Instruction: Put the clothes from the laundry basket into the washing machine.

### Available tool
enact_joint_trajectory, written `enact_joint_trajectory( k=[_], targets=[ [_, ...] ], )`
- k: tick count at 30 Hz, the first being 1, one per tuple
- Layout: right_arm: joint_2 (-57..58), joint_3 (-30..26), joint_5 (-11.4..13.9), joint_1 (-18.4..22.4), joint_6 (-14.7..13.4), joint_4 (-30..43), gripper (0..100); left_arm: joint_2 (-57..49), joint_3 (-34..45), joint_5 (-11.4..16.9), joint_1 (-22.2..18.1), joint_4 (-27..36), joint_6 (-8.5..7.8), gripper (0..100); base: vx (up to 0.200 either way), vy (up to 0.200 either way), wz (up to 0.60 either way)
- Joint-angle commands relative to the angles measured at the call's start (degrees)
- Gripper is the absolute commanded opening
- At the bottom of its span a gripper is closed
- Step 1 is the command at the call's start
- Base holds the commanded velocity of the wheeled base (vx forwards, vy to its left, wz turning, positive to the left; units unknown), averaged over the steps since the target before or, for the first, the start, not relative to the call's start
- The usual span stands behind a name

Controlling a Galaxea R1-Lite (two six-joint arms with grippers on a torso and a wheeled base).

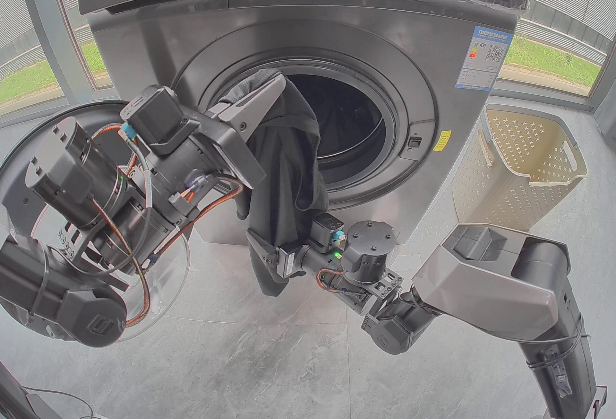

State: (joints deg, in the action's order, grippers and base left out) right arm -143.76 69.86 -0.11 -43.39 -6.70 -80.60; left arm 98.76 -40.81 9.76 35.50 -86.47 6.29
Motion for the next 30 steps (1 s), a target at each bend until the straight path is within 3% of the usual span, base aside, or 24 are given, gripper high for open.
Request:
enact_joint_trajectory(
  k=[1,4,5,9,20,24,30],
  targets=[
    [-2.93,4.14,-0.59,0.06,-0.33,0.54,100,-0.23,-0.49,-0.1,-0.08,-0.02,0.13,0,0.0,0.0,0.0],
    [-3.54,5.46,-2.0,0.85,-0.77,0.54,100,-0.23,-0.58,-0.36,-0.34,-0.02,0.21,0,0.0,0.0,0.0],
    [-3.37,5.46,-2.18,1.2,-0.94,0.54,0,-0.23,-0.58,-0.36,-0.52,0.16,0.21,0,0.0,0.0,0.0],
    [-0.46,2.82,-2.26,3.04,-1.56,0.27,0,0.47,-0.67,-0.36,-4.12,0.51,0.21,0,0.0,0.0,0.0],
    [16.15,-14.58,-1.03,9.81,-1.12,-0.43,0,0.82,3.81,0.43,-11.94,6.22,-0.31,0,0.0,0.0,0.0],
    [19.49,-15.55,-0.59,10.25,-1.03,-0.43,0,2.23,7.42,1.05,-12.12,7.01,-0.49,0,0.0,0.0,0.0],
    [20.98,-14.84,-0.68,9.46,-1.12,-0.26,0,6.19,10.67,1.22,-11.86,6.49,-2.77,0,0.0,0.0,0.0]
  ],
)
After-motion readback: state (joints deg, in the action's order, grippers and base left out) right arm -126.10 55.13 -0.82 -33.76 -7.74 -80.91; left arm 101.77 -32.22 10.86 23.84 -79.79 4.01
